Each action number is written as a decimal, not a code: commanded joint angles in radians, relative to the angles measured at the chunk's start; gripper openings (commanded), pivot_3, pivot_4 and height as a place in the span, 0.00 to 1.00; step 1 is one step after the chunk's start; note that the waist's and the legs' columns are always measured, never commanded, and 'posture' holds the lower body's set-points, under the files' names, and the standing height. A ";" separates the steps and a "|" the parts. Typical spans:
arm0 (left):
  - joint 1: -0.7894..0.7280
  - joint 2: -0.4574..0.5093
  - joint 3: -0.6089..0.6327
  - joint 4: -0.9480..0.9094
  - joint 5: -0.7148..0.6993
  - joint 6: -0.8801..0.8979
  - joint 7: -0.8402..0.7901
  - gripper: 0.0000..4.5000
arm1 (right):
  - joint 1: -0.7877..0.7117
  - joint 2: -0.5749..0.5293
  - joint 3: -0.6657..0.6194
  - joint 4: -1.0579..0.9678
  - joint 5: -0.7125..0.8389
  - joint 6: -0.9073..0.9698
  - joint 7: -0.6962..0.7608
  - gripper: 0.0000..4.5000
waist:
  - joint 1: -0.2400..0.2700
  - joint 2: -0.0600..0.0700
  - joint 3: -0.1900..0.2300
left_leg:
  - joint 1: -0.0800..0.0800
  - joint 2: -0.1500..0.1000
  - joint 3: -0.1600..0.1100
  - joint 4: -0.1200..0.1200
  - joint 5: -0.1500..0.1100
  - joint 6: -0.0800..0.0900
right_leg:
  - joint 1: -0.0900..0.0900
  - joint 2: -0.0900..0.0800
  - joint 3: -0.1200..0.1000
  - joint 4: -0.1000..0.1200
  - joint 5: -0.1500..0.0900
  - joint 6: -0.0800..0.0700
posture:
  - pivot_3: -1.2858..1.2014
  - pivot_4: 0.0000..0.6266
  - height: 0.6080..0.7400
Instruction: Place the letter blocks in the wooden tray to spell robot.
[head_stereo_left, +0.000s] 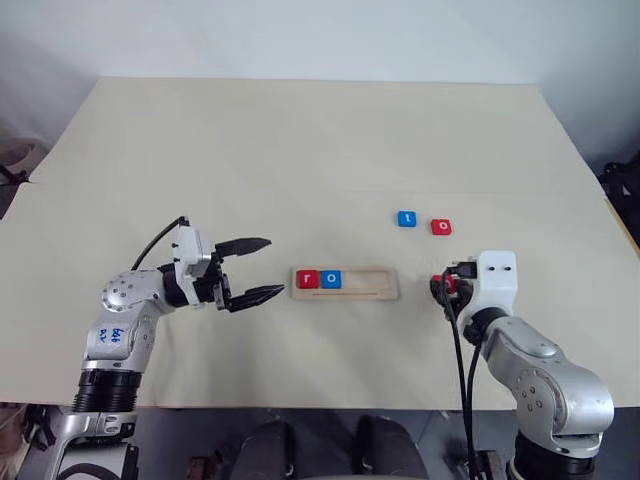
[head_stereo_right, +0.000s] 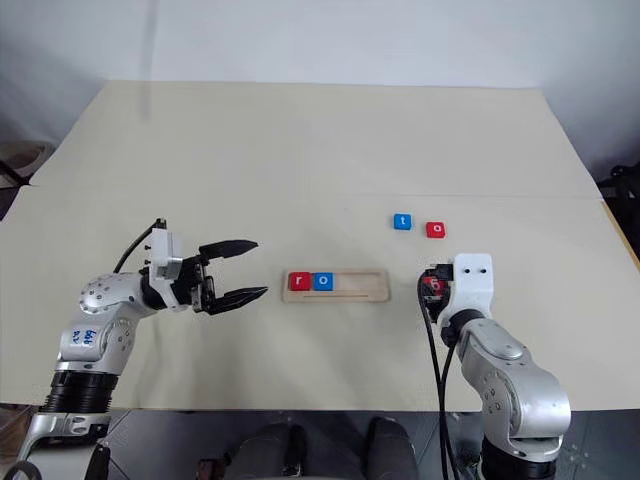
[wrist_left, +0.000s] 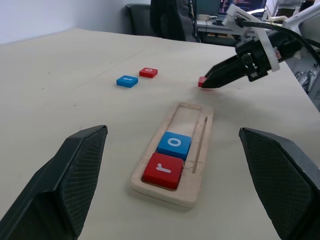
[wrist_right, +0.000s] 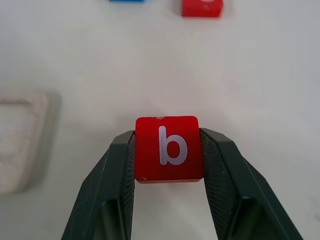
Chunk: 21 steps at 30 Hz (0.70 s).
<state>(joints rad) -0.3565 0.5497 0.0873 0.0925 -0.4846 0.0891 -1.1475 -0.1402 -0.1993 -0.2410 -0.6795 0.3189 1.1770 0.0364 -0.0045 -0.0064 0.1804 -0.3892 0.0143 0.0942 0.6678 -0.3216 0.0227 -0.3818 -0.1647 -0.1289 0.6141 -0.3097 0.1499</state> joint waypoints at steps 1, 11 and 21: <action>-0.011 0.001 0.007 -0.018 -0.001 -0.012 0.001 1.00 | -0.013 -0.003 -0.011 0.015 0.003 -0.050 0.017 0.49 | 0.001 0.000 0.000 | 0.000 0.000 0.000 0.000 0.000 0.000 | 0.000 0.000 0.000 0.000 0.000 0.000 | 0.52 0.24 1.00; 0.036 0.018 0.039 -0.057 -0.006 -0.014 0.030 1.00 | -0.021 -0.249 -0.042 0.060 0.139 -0.042 0.302 1.00 | 0.001 0.000 0.000 | 0.000 0.000 0.000 -0.001 0.000 0.000 | 0.000 0.000 0.000 -0.001 0.000 0.000 | 0.52 0.24 1.00; 0.072 0.024 0.056 -0.086 -0.007 -0.022 0.046 1.00 | 0.130 -0.671 -0.061 0.467 0.075 -0.725 0.951 1.00 | 0.005 -0.001 0.000 | 0.002 -0.001 -0.001 0.000 0.000 0.001 | 0.005 0.000 -0.002 -0.004 0.000 0.001 | 0.52 0.24 1.00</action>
<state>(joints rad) -0.2946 0.5650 0.1196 0.0466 -0.4847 0.0849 -1.1074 -0.0201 -0.8444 -0.2804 -0.2742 0.4170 0.5947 0.8962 0.0007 -0.0071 0.1808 -0.3874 0.0139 0.0934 0.6679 -0.3219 0.0237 -0.3765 -0.1650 -0.1314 0.6099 -0.3093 0.1505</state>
